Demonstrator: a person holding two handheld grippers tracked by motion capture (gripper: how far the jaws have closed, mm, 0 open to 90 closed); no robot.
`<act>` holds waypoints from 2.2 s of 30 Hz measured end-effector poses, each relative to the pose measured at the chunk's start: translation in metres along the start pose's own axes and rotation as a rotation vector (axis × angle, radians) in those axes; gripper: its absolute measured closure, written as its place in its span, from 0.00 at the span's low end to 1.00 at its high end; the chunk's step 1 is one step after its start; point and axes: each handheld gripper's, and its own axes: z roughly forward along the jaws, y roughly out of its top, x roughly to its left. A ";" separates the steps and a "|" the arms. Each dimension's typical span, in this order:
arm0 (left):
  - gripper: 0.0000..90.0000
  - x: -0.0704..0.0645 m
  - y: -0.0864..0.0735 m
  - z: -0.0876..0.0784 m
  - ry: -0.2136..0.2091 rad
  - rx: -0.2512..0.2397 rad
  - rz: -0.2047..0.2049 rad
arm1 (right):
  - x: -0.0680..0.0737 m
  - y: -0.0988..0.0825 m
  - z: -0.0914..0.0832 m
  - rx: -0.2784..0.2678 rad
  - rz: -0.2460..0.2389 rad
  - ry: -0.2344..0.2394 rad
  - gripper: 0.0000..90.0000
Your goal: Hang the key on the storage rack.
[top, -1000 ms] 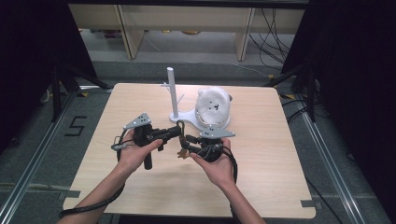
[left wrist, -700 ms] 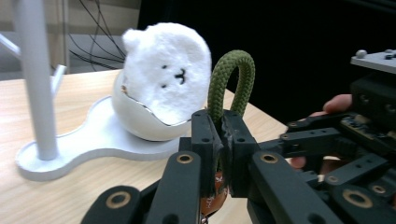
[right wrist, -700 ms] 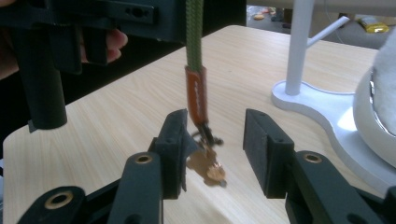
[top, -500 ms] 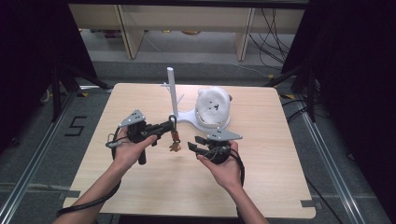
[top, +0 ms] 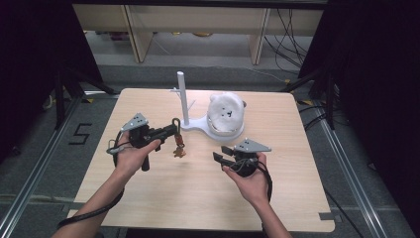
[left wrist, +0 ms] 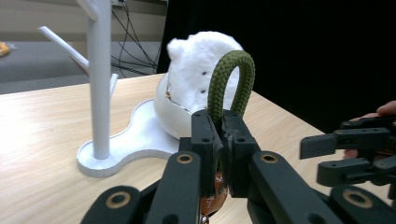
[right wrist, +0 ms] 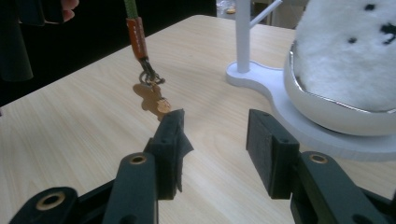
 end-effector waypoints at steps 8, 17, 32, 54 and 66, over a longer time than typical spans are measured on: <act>0.94 0.007 0.001 -0.001 0.024 -0.004 0.002 | -0.010 -0.007 -0.010 -0.006 -0.005 -0.039 0.63; 0.94 0.012 0.003 -0.002 0.039 -0.013 0.010 | -0.019 -0.015 -0.024 -0.024 0.037 -0.074 0.63; 0.94 0.027 0.013 0.004 0.061 -0.008 0.006 | -0.034 -0.032 -0.038 -0.060 0.092 -0.111 0.62; 0.94 0.043 0.031 0.018 0.098 -0.016 0.003 | -0.043 -0.046 -0.047 -0.074 0.115 -0.177 0.61; 0.94 0.055 0.042 0.027 0.118 -0.010 0.007 | -0.045 -0.047 -0.046 -0.086 0.104 -0.180 0.61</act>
